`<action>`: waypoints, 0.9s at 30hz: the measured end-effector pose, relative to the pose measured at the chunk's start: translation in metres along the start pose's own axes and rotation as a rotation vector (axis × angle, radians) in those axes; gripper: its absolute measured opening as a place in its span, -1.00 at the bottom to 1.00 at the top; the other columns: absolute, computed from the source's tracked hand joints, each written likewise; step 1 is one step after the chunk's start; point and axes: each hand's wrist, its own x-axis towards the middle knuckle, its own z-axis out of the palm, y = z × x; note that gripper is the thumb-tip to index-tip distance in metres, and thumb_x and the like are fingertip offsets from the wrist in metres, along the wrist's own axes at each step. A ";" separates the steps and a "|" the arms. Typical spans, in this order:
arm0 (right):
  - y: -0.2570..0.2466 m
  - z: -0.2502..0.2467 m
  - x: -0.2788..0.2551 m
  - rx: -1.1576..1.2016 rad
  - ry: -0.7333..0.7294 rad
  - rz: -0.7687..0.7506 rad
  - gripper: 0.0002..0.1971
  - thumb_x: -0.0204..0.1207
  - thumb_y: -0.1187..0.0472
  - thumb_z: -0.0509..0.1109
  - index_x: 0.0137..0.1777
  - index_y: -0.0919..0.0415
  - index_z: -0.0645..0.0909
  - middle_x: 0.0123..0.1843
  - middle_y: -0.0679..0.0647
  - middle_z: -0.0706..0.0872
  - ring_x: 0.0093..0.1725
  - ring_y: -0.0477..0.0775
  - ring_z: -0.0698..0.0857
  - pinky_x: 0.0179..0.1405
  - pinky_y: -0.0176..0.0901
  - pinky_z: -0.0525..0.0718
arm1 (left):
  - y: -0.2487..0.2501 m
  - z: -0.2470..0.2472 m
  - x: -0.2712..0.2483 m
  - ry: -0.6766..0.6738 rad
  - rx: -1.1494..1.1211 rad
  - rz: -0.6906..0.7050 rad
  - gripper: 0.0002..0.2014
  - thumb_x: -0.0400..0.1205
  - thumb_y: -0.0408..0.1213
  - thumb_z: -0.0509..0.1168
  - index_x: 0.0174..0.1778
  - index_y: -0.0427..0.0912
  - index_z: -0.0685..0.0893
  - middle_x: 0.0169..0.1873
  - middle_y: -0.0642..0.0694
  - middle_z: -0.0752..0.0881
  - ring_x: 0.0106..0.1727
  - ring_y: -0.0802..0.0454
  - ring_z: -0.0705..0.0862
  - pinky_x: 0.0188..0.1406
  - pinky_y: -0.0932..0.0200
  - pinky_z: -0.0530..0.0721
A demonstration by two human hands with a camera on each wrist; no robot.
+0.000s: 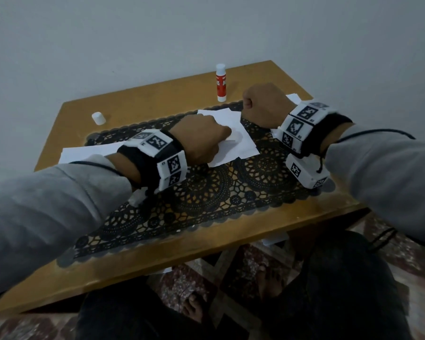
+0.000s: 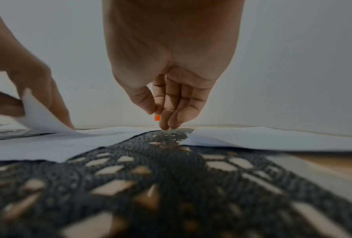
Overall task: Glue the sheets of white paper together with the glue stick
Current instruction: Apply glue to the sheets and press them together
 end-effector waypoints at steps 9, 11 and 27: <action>0.000 0.001 0.001 -0.013 -0.019 0.002 -0.89 0.48 0.29 0.32 -0.26 0.26 0.53 -0.09 0.28 0.73 -0.04 0.29 0.69 -0.03 0.00 0.62 | -0.026 -0.004 -0.105 0.307 -0.311 -0.075 -0.84 0.38 -0.54 0.30 -0.20 -0.23 0.60 -0.23 -0.18 0.69 -0.18 -0.20 0.62 -0.41 0.10 0.45; 0.000 0.003 0.001 -0.008 -0.017 0.003 -0.89 0.48 0.30 0.31 -0.28 0.26 0.53 -0.13 0.25 0.70 -0.05 0.27 0.67 -0.03 -0.03 0.57 | -0.028 0.006 -0.130 0.228 -0.315 -0.003 -0.80 0.34 -0.56 0.26 -0.21 -0.20 0.58 -0.22 -0.15 0.66 -0.14 -0.17 0.59 -0.35 0.10 0.51; -0.009 -0.013 0.038 0.337 0.015 0.296 -0.82 0.47 0.26 0.38 -0.11 0.42 0.65 -0.20 0.35 0.73 -0.32 0.19 0.66 -0.16 0.10 0.75 | -0.038 0.024 -0.163 -0.145 -0.308 0.000 -0.37 0.49 -0.49 0.18 0.48 0.10 0.51 0.40 0.01 0.54 0.36 0.01 0.55 0.36 0.15 0.48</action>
